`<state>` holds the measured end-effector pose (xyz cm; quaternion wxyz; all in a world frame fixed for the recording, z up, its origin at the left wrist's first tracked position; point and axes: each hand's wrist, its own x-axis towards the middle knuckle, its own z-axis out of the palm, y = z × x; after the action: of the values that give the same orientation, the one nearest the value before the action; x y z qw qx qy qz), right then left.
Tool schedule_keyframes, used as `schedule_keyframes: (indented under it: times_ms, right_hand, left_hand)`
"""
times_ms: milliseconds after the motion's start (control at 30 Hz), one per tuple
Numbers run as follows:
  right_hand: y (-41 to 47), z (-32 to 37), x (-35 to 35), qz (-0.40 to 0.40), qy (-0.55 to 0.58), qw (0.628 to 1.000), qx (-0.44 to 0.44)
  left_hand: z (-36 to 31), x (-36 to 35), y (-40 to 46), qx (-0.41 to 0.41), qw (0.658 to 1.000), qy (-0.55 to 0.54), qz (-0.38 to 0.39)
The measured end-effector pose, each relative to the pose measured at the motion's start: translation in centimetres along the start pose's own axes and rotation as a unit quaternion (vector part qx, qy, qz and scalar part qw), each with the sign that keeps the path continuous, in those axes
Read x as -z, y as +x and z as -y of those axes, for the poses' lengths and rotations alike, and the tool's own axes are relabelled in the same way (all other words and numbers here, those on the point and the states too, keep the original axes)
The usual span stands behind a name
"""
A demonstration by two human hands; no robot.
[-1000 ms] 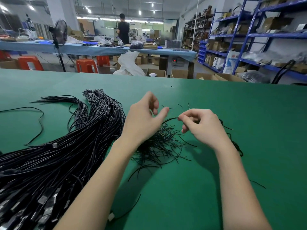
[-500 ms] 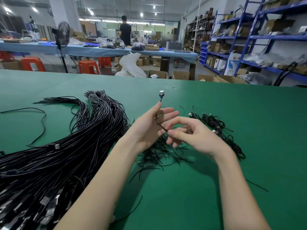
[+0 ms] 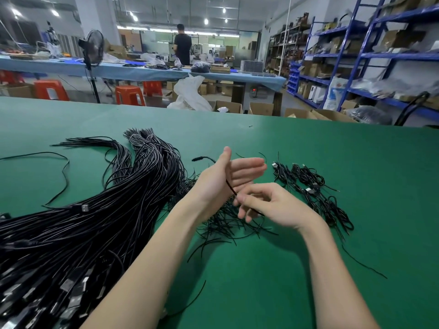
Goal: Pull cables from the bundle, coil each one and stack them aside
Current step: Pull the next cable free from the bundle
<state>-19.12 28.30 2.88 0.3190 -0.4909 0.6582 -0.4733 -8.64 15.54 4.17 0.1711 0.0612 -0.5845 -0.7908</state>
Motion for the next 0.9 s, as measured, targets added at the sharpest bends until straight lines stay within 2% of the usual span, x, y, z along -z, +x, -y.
schedule_keyframes:
  times_ms: [100, 200, 267, 333, 400, 500, 600, 667, 733, 833, 900]
  right_hand:
    - [-0.2, -0.9, 0.4, 0.003, -0.109, 0.992, -0.063]
    - [-0.5, -1.9, 0.7, -0.017, -0.176, 0.978, -0.115]
    - [-0.4, -2.2, 0.7, -0.049, -0.216, 0.970, -0.104]
    - [0.0, -2.2, 0.4, -0.116, -0.233, 0.963, -0.071]
    - [0.0, -2.3, 0.3, -0.182, -0.221, 0.956, -0.058]
    - [-0.4, -2.4, 0.8, -0.205, -0.243, 0.946, -0.071]
    - [-0.6, -1.8, 1.5, -0.234, -0.169, 0.957, -0.039]
    - [-0.6, -0.9, 1.7, -0.215, -0.130, 0.968, -0.007]
    - [-0.8, 0.4, 1.6, -0.182, -0.136, 0.974, 0.011]
    - [-1.2, 1.8, 1.8, -0.146, -0.150, 0.978, 0.019]
    - [-1.3, 2.6, 1.6, -0.114, -0.132, 0.985, 0.014]
  left_hand:
    - [0.3, 0.2, 0.3, -0.047, 0.997, 0.059, -0.019]
    - [0.2, 0.4, 0.4, -0.086, 0.993, 0.085, 0.001]
    - [0.2, 0.1, 0.4, -0.096, 0.992, 0.075, 0.028]
    - [0.2, -0.4, 0.2, -0.097, 0.991, 0.069, 0.057]
    - [0.0, -0.7, -0.2, -0.084, 0.990, 0.074, 0.088]
    - [-0.9, -0.8, -1.2, -0.026, 0.982, 0.127, 0.139]
    - [-1.2, -0.7, -1.7, 0.081, 0.946, 0.230, 0.215]
    - [-1.0, -0.7, -1.7, 0.129, 0.920, 0.310, 0.203]
    - [-0.3, -0.6, -1.5, 0.159, 0.907, 0.360, 0.147]
    - [0.3, -0.1, -0.9, 0.158, 0.909, 0.377, 0.079]
    - [0.2, 0.3, -0.9, 0.138, 0.909, 0.387, 0.069]
